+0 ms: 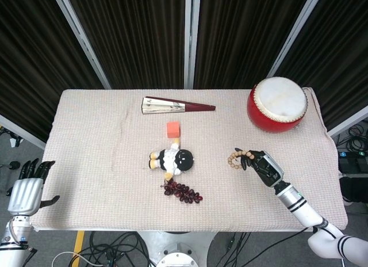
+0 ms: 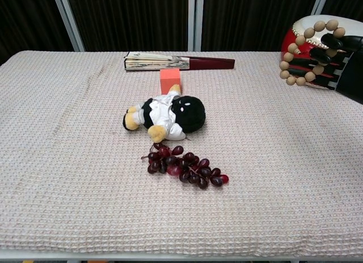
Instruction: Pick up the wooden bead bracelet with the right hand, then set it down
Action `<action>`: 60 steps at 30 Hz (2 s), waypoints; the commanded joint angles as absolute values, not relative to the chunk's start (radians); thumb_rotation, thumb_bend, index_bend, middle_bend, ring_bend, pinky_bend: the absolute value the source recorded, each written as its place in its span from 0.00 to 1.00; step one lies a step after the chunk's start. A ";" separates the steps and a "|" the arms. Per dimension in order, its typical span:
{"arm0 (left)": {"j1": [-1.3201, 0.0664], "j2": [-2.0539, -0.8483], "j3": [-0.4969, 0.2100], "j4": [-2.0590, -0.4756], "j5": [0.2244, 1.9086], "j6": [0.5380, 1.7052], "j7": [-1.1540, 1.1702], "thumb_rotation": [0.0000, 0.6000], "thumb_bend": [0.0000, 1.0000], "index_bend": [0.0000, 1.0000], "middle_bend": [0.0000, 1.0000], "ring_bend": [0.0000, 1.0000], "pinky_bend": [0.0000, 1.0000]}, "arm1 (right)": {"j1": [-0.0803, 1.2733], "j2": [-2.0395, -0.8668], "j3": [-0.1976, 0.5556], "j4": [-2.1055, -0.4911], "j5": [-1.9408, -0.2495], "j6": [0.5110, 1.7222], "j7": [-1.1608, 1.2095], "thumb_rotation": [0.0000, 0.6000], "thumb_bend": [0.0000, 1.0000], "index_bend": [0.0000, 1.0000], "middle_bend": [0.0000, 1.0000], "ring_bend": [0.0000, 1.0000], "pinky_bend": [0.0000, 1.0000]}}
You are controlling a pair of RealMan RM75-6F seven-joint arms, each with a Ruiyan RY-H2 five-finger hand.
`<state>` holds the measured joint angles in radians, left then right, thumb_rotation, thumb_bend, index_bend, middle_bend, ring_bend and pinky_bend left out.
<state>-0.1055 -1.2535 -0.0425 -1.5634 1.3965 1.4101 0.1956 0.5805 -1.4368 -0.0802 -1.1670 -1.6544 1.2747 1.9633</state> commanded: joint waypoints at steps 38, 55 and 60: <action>-0.109 -1.252 -0.041 -1.567 1.390 1.406 0.198 1.00 0.00 0.14 0.15 0.01 0.02 | 0.594 -1.423 -0.101 -1.124 -1.670 1.260 1.970 0.60 0.25 0.34 0.49 0.15 0.00; -0.107 -1.253 -0.035 -1.567 1.395 1.406 0.194 1.00 0.00 0.14 0.15 0.01 0.02 | 0.561 -1.534 -0.025 -1.004 -1.470 1.057 0.963 0.61 0.31 0.34 0.47 0.14 0.00; -0.104 -1.250 -0.033 -1.570 1.395 1.410 0.192 1.00 0.00 0.14 0.15 0.01 0.02 | 0.572 -1.563 -0.021 -0.981 -1.458 1.038 0.505 0.61 0.31 0.24 0.35 0.08 0.00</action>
